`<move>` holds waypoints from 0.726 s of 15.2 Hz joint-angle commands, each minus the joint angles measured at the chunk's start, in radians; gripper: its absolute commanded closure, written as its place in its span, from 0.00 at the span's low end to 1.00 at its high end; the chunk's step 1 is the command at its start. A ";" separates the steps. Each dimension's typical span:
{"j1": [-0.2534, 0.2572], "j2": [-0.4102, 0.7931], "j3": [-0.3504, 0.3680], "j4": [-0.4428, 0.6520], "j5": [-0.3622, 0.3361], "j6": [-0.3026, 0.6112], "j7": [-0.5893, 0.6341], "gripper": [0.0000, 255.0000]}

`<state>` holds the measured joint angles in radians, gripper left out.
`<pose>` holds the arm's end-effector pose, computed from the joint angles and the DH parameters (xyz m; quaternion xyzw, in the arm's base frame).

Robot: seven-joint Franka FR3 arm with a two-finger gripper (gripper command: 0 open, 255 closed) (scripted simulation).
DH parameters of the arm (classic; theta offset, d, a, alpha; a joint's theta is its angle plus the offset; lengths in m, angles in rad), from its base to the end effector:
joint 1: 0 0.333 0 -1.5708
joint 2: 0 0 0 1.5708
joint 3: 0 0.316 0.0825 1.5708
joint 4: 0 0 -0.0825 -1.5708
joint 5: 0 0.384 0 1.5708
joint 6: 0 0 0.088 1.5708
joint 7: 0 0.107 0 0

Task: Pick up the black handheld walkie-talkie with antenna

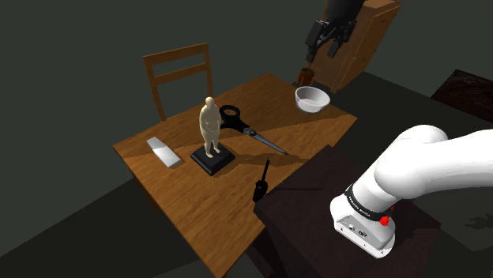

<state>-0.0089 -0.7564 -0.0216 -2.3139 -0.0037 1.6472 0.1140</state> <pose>0.3231 -0.0124 0.6083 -0.9966 0.0694 -0.0445 0.0076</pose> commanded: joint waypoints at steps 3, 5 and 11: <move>0.015 0.023 0.023 -0.036 0.005 0.034 0.006 0.00; 0.030 0.049 0.047 -0.070 0.010 0.068 0.012 0.00; 0.076 0.146 0.117 -0.157 0.026 0.175 0.033 0.00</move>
<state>0.0588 -0.6259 0.0825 -2.4622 0.0191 1.8107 0.1419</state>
